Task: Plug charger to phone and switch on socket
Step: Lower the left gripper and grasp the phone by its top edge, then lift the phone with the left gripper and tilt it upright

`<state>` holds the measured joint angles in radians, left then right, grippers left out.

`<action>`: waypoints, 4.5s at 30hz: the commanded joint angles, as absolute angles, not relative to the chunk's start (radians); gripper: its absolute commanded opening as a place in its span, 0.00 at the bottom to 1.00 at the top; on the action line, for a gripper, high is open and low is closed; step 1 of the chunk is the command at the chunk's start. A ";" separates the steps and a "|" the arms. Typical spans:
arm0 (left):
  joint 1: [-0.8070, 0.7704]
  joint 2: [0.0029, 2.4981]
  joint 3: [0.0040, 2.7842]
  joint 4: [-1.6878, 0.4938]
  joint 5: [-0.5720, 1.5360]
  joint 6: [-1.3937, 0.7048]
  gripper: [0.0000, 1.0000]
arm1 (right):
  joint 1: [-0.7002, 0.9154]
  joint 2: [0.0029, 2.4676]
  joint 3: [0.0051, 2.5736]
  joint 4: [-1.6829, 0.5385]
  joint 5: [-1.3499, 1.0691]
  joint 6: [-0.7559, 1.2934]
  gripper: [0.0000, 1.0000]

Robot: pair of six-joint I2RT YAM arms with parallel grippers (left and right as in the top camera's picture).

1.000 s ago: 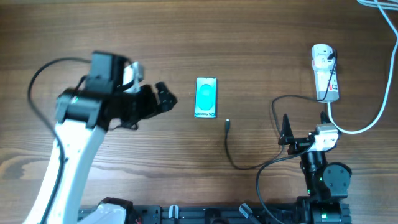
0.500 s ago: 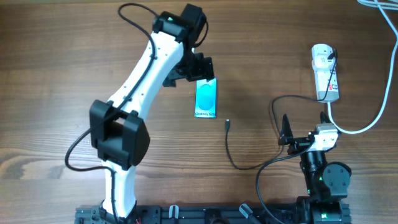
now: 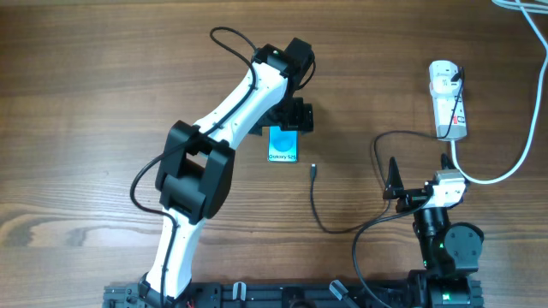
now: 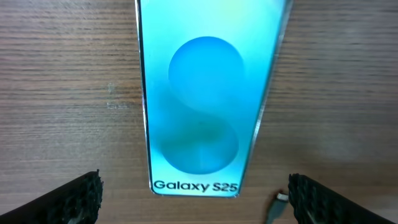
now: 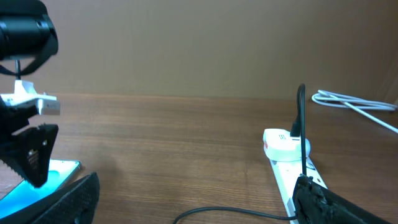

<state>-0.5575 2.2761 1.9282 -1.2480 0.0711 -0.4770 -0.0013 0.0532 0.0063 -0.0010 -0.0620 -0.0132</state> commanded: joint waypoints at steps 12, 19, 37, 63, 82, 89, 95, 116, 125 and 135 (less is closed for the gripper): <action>-0.577 2.349 1.903 -1.173 0.050 -0.479 1.00 | -0.004 0.049 0.005 0.001 -0.052 -0.024 1.00; -0.577 2.353 1.849 -1.138 0.031 -0.480 1.00 | -0.004 0.049 0.005 0.001 -0.052 -0.024 1.00; -0.579 2.353 1.758 -1.047 0.006 -0.506 0.91 | -0.004 0.049 0.005 0.001 -0.052 -0.024 1.00; -0.580 2.227 1.871 -1.256 0.047 -0.506 0.70 | -0.004 0.049 0.005 0.001 -0.052 -0.024 1.00; -0.377 1.974 1.871 -1.325 1.350 -0.296 0.69 | -0.004 0.049 0.005 0.001 -0.052 -0.024 1.00; -0.290 1.974 1.871 -1.325 1.406 -0.474 0.72 | -0.004 0.049 0.005 0.001 -0.052 -0.024 1.00; -0.199 1.974 1.871 -1.325 1.430 -0.592 0.71 | -0.004 0.049 0.005 0.001 -0.052 -0.024 1.00; -0.053 1.974 1.871 -1.326 1.577 -0.588 0.71 | -0.004 0.049 0.005 0.001 -0.052 -0.024 1.00; -0.076 1.974 1.871 -1.326 1.577 -0.588 0.71 | -0.004 0.049 0.005 0.001 -0.052 -0.024 1.00; -0.076 1.974 1.871 -1.325 1.577 -0.588 0.71 | -0.004 0.049 0.005 0.001 -0.052 -0.024 1.00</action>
